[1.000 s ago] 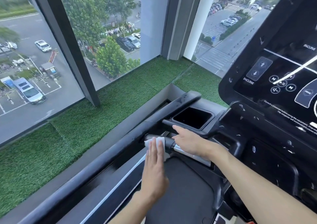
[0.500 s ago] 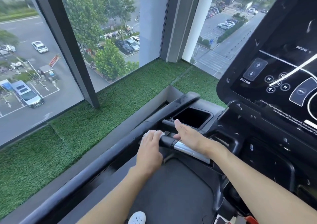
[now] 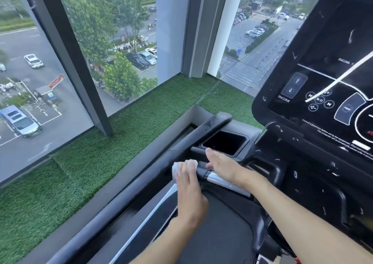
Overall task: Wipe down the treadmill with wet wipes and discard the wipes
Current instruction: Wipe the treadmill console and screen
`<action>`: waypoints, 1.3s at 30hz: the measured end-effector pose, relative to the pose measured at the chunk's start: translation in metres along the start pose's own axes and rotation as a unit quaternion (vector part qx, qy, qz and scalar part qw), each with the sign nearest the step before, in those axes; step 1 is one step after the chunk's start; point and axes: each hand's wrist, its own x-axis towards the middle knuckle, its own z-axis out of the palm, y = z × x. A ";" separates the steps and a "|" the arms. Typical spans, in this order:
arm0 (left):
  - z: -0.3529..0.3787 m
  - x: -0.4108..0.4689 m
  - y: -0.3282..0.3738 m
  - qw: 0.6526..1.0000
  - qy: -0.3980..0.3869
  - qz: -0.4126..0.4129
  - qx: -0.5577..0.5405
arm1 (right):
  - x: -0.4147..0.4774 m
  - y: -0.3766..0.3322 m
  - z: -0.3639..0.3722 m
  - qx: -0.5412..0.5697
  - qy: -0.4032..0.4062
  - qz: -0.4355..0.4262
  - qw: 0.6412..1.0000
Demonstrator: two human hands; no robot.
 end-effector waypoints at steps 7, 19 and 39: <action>-0.005 0.001 -0.029 1.000 0.004 -0.016 -0.002 | 0.002 0.004 0.001 0.012 0.019 0.023 0.999; -0.024 0.002 0.015 0.994 0.048 0.070 -0.073 | -0.033 -0.004 -0.025 0.053 0.026 0.002 0.998; -0.009 -0.013 0.107 0.916 -0.162 0.356 0.084 | -0.159 0.094 -0.088 -0.063 0.054 0.076 0.994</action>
